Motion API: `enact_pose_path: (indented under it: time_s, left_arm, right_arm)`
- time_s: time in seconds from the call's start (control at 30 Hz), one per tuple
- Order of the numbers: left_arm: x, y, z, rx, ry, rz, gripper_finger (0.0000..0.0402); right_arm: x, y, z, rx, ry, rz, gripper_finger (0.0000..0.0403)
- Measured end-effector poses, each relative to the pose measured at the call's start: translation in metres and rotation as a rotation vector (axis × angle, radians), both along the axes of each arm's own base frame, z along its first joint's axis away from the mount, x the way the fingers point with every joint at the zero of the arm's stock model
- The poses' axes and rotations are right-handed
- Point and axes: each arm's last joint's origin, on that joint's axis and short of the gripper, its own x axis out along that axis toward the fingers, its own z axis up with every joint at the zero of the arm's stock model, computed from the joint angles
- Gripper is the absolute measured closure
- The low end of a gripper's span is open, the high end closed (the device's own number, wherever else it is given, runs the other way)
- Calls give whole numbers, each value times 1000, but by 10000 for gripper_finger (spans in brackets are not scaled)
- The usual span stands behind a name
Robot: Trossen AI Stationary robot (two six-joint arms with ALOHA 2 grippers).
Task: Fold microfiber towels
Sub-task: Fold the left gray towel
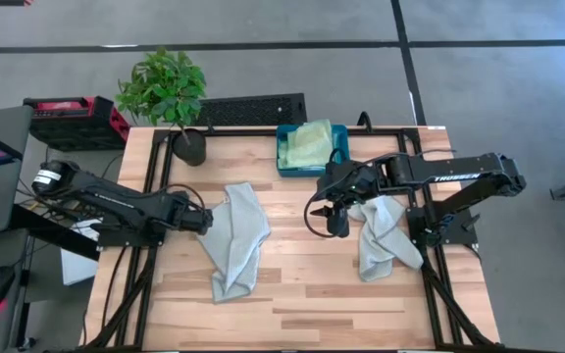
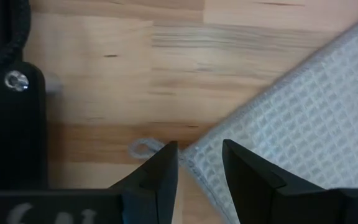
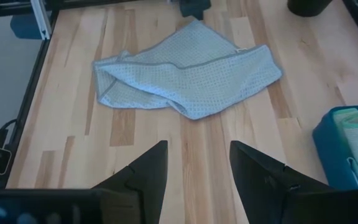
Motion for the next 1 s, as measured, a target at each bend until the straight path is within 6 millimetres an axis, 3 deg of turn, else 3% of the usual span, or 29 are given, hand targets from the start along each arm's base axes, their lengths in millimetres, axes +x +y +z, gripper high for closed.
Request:
enact_pose_path:
  time_s: [0.33, 0.7, 1.0]
  left_arm:
    - [-3, 0, -10, -18, -17, -2, 283]
    - [1, -1, -10, -22, -18, -177, 283]
    - [4, -4, -16, -81, 36, -204, 285]
  right_arm:
    - [0, 0, 0, 0, 0, 0, 207]
    - [0, 0, 0, -10, 0, -9, 207]
    - [0, -1, 0, -19, -1, -18, 207]
